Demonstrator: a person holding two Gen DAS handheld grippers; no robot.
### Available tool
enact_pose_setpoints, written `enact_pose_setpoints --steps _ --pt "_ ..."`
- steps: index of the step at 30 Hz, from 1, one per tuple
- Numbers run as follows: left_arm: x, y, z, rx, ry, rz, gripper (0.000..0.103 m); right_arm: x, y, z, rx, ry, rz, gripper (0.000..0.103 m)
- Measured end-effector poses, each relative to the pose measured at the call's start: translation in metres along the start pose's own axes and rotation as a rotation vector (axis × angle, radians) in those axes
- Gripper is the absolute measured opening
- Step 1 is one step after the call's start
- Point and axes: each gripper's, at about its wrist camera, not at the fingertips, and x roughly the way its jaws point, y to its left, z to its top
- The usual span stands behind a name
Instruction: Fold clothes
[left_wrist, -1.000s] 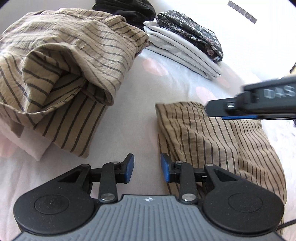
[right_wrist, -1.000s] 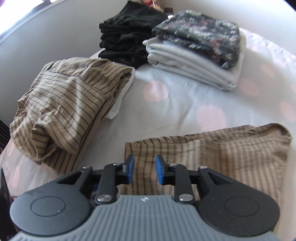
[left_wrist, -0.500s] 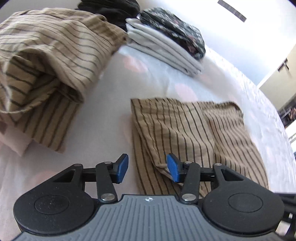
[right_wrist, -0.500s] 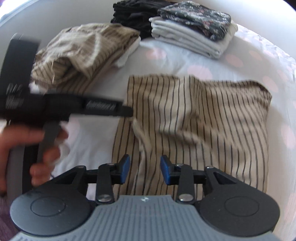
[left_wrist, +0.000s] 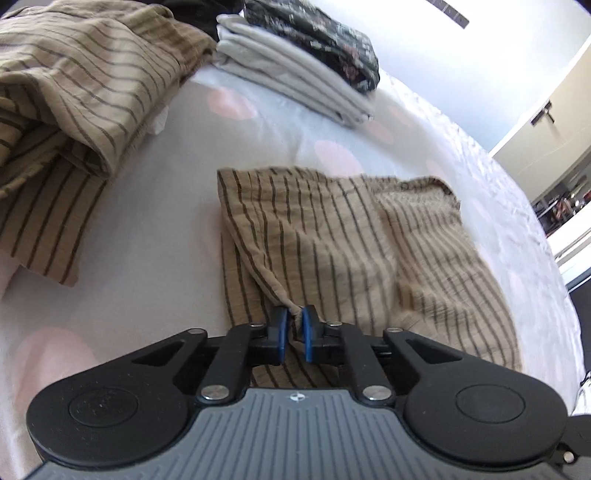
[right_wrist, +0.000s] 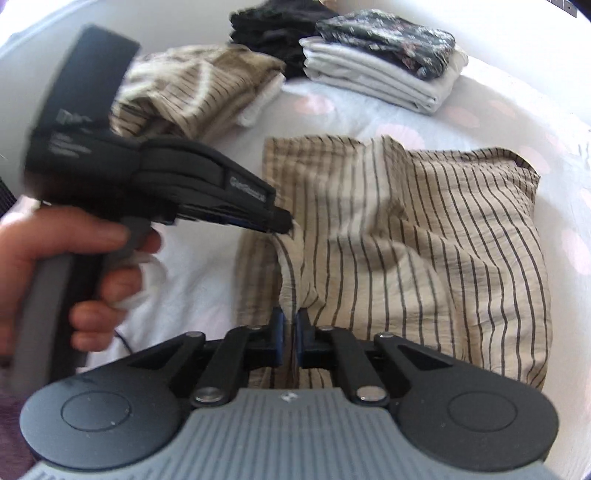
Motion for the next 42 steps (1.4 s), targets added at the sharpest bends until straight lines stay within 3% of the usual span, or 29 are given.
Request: enact_pose_setpoints --steps 3,6,8,10,14,16,20,26,29,34,36,38,42 --pt "-0.012 0.000 0.000 0.004 -0.012 0.014 0.010 -0.002 0.012 0.002 -0.033 0.011 0.048 0.007" --pt "-0.011 0.004 -0.002 0.000 0.026 0.045 0.011 0.014 0.020 -0.002 -0.064 0.054 0.036 0.007" --pt "-0.008 0.006 -0.006 -0.006 0.051 0.056 0.015 0.025 0.022 -0.005 -0.060 0.076 0.038 0.008" --pt "-0.006 0.003 -0.008 0.008 0.069 0.054 0.033 0.034 0.022 -0.008 -0.050 0.088 0.032 0.009" --pt "0.006 -0.006 -0.016 0.089 0.104 0.106 0.035 0.039 0.020 -0.010 -0.033 0.097 0.045 0.021" --pt "0.014 -0.008 -0.020 0.131 0.120 0.152 0.035 0.031 0.019 -0.008 -0.036 0.097 0.061 0.027" --pt "0.009 -0.012 -0.022 0.154 0.098 0.172 0.035 0.001 0.009 -0.004 -0.031 0.064 0.091 0.036" --pt "-0.020 -0.024 -0.027 0.184 0.026 0.242 0.035 -0.067 -0.017 -0.011 -0.053 -0.015 0.086 0.036" --pt "-0.041 -0.040 -0.029 0.221 -0.011 0.230 0.035 -0.097 -0.032 -0.018 -0.094 -0.013 0.062 0.036" --pt "-0.074 -0.087 -0.050 0.367 -0.013 0.114 0.035 -0.126 -0.047 -0.038 -0.229 0.045 0.014 0.036" --pt "-0.082 -0.108 -0.067 0.459 0.015 0.086 0.035 -0.135 -0.054 -0.050 -0.294 0.072 0.002 0.037" --pt "-0.088 -0.128 -0.088 0.558 0.050 0.066 0.035 -0.140 -0.058 -0.059 -0.353 0.104 -0.001 0.045" --pt "-0.097 -0.156 -0.128 0.715 0.139 0.016 0.037 -0.137 -0.067 -0.078 -0.432 0.176 0.030 0.045"
